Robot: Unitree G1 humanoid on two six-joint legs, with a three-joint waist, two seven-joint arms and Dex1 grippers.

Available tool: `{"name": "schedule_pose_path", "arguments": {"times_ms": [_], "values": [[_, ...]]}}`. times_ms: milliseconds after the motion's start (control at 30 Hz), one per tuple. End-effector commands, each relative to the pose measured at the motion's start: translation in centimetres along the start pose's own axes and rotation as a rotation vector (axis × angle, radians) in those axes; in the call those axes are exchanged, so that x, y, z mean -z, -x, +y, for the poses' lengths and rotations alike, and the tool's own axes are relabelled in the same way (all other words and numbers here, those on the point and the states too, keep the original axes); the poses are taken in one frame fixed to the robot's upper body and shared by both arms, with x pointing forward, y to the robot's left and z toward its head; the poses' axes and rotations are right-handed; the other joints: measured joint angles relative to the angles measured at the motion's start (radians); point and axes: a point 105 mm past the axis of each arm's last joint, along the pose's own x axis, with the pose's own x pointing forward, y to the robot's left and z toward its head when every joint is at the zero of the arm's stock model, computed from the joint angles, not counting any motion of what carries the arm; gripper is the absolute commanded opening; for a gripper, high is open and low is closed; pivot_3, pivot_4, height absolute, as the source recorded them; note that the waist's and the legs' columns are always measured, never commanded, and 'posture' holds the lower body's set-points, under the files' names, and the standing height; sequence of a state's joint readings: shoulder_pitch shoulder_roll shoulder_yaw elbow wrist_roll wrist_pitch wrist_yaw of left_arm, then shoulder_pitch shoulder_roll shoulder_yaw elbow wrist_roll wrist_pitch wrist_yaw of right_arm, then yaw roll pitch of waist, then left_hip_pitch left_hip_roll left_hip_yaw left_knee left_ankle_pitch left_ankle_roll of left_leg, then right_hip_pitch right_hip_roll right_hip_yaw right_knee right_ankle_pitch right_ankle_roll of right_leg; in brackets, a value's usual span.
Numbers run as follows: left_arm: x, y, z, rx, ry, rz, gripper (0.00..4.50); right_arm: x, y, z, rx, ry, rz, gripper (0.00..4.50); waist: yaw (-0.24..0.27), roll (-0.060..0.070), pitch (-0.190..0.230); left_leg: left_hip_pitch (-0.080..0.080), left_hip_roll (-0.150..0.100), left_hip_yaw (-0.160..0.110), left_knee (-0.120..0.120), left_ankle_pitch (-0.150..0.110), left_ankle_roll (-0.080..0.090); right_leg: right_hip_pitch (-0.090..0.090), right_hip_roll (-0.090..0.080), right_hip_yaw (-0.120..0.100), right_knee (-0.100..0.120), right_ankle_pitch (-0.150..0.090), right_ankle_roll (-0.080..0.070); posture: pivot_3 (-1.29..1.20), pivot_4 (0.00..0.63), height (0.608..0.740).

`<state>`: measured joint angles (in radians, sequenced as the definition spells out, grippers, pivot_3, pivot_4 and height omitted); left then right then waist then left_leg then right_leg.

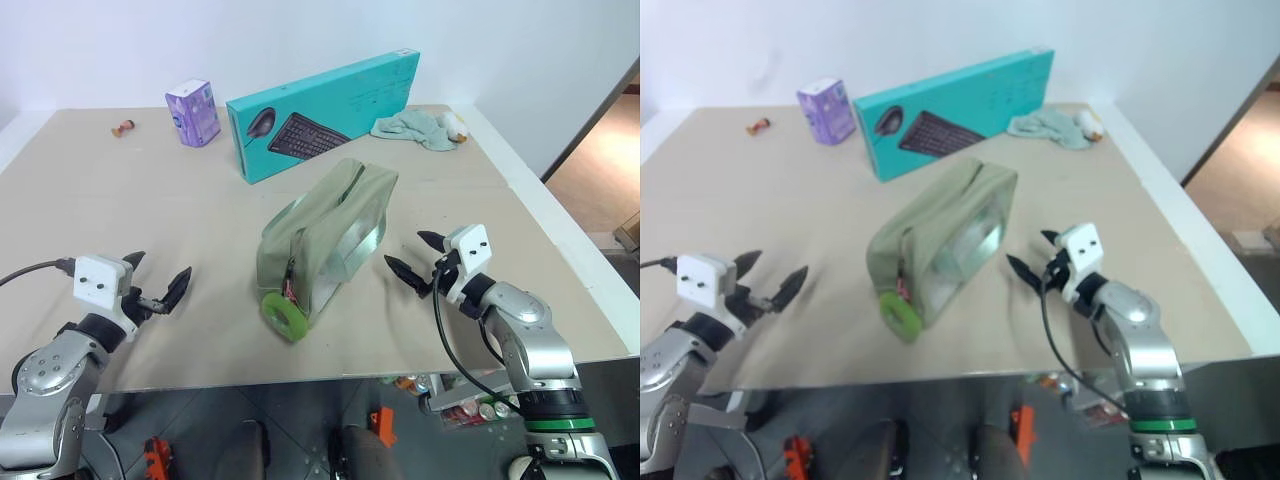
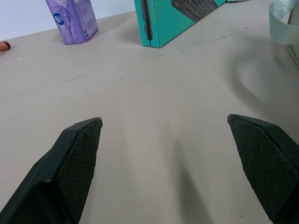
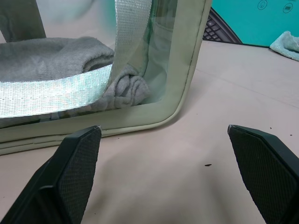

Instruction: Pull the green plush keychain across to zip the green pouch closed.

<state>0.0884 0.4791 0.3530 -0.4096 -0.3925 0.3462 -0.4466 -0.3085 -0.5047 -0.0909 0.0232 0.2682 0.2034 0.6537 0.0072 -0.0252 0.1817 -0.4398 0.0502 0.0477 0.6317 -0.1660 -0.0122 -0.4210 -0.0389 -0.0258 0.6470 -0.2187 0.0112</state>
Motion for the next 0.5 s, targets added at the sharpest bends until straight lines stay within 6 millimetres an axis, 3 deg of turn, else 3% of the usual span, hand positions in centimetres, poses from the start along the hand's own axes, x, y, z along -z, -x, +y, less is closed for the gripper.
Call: {"name": "schedule_pose_path", "arguments": {"times_ms": [33, 500], "values": [[-0.89, -0.24, 0.10, 0.006, -0.019, -0.037, 4.46, -1.33, 0.43, -0.86, 0.026, 0.031, -0.044, 4.50, 0.000, 0.000, 0.000, 0.000, 0.000, 0.000, 0.000, 0.000, 0.000, 0.000, 0.000, 0.000, 0.000, 0.000, 0.000, 0.00, 0.150, 0.740], [-1.02, -0.38, -0.05, 0.020, 0.027, -0.047, 4.46, -1.24, 0.18, -0.82, 0.029, 0.024, -0.044, 4.50, 0.000, 0.000, 0.000, 0.000, 0.001, 0.003, 0.000, 0.000, 0.000, -0.001, 0.001, 0.002, 0.000, 0.002, 0.000, 0.00, 0.150, 0.740]]}}
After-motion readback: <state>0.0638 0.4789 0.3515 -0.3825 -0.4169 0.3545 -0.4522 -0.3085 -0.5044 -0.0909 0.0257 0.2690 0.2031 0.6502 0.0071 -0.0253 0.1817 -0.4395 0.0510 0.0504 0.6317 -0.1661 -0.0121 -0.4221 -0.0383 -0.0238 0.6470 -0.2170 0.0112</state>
